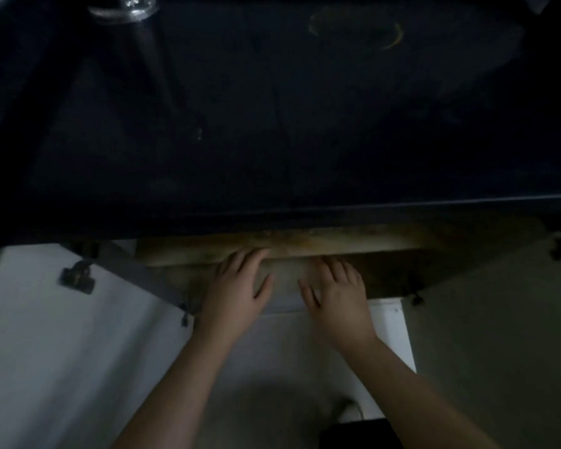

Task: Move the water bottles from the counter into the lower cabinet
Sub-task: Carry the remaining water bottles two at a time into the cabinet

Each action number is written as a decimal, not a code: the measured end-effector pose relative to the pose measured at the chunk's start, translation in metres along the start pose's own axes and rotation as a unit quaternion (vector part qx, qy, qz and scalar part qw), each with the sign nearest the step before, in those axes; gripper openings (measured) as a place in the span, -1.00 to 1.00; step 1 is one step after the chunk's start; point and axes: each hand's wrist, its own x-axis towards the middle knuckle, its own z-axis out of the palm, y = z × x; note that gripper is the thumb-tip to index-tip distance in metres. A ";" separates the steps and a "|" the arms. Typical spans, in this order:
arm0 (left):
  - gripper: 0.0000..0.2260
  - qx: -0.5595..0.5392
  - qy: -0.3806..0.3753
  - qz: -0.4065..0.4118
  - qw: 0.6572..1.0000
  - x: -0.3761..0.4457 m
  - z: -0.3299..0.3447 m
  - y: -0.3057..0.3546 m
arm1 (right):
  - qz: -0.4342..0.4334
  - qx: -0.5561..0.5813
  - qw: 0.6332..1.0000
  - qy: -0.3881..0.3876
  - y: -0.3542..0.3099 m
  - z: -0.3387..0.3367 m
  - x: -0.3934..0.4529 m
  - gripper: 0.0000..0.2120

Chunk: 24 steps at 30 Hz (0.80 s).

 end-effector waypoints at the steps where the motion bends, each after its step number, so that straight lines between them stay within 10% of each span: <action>1: -0.54 0.020 -0.014 0.009 1.000 -0.015 -0.010 0.012 | 0.003 -0.013 1.000 -0.013 -0.004 -0.013 -0.012 -0.46; 10: -0.55 0.099 -0.118 0.073 0.985 -0.137 -0.145 0.112 | -0.003 -0.052 0.994 -0.094 -0.057 -0.186 -0.128 -0.47; 24: -0.52 0.156 -0.167 0.299 0.926 -0.208 -0.258 0.268 | 0.174 -0.075 0.982 -0.006 -0.070 -0.391 -0.321 -0.45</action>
